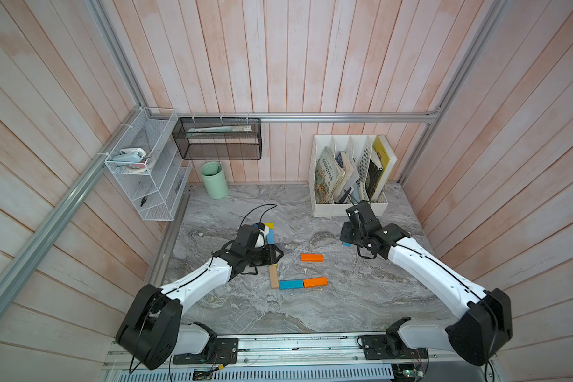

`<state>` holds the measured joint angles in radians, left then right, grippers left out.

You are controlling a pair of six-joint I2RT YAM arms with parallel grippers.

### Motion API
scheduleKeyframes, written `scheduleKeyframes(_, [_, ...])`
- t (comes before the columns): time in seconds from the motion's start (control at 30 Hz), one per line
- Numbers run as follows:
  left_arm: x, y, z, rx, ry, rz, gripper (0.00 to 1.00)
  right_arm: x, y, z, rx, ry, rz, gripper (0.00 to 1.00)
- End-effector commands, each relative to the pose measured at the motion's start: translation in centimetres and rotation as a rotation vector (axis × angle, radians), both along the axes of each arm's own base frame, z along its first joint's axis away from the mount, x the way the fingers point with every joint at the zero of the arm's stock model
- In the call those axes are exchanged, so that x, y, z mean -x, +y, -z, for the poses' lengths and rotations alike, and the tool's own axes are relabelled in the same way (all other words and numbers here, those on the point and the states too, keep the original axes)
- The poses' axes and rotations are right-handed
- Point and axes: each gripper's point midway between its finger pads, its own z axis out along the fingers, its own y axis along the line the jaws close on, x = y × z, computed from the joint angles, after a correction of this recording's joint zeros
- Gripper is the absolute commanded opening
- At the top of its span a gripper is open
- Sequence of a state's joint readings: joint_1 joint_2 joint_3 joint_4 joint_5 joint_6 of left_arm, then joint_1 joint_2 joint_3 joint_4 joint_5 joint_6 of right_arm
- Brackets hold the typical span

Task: Assemble a giraffe with building blocks
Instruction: Pick up the building block from the center of the board.

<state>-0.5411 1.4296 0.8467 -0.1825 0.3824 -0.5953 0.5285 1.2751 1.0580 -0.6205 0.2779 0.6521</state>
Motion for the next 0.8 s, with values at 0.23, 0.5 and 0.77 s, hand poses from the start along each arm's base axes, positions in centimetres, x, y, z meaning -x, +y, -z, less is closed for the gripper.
scheduleKeyframes(0.23, [-9.0, -5.1, -3.8, -0.523, -0.325, 0.442, 0.49, 2.1, 1.1, -0.4, 0.012, -0.03, -0.218, 0.0])
scheduleKeyframes(0.5, [-5.3, -7.4, 3.6, -0.692, -0.638, 1.061, 0.46, 2.2, 0.0, -0.4, 0.059, -0.056, -0.247, 0.0])
scheduleKeyframes(0.77, [-5.3, -9.5, 4.2, -0.634, -0.824, 1.261, 0.46, 3.7, -1.2, -0.4, 0.054, -0.062, -0.236, 0.0])
